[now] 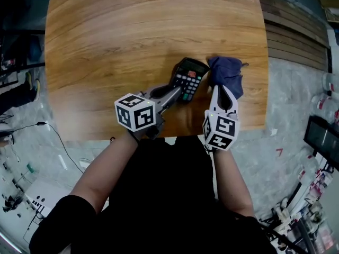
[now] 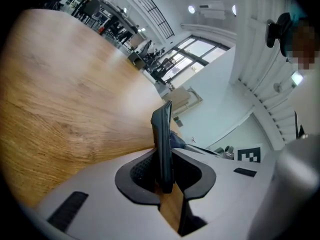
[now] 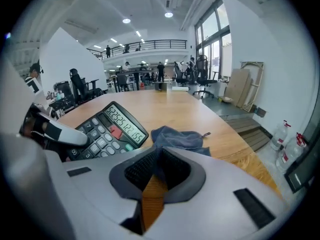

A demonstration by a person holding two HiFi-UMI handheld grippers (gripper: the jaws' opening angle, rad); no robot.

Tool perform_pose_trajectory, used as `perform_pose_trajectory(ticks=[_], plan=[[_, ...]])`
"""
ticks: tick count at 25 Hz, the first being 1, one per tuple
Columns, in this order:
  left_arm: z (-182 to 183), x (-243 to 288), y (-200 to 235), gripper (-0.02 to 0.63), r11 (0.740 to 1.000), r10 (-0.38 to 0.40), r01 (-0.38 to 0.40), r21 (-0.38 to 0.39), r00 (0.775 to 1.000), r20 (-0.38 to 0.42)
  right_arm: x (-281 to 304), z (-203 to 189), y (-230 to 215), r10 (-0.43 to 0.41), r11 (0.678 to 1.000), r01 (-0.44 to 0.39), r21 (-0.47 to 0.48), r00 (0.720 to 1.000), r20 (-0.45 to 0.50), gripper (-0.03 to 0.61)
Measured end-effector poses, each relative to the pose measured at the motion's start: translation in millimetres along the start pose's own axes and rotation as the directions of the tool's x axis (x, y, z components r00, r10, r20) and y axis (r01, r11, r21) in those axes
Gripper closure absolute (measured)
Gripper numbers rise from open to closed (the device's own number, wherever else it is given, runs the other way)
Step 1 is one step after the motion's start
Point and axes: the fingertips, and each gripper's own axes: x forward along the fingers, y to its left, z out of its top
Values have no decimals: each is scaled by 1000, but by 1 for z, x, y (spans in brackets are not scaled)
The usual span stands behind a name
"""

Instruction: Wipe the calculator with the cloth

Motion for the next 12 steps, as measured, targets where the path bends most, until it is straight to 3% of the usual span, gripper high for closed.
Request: perform_pose_trajectory(ticks=[4, 8, 12], plan=[[4, 1, -4, 545, 1000, -4, 5, -30, 1000, 25, 1, 5, -20, -25, 1000, 25, 17, 1000, -8, 560], [4, 3, -6, 545, 999, 1, 0, -36, 999, 35, 7, 2, -27, 7, 1000, -6, 23, 999, -38, 442], [-1, 4, -9, 545, 999, 8, -7, -42, 999, 43, 20, -24, -32, 29, 1000, -29, 9, 989, -146, 428]])
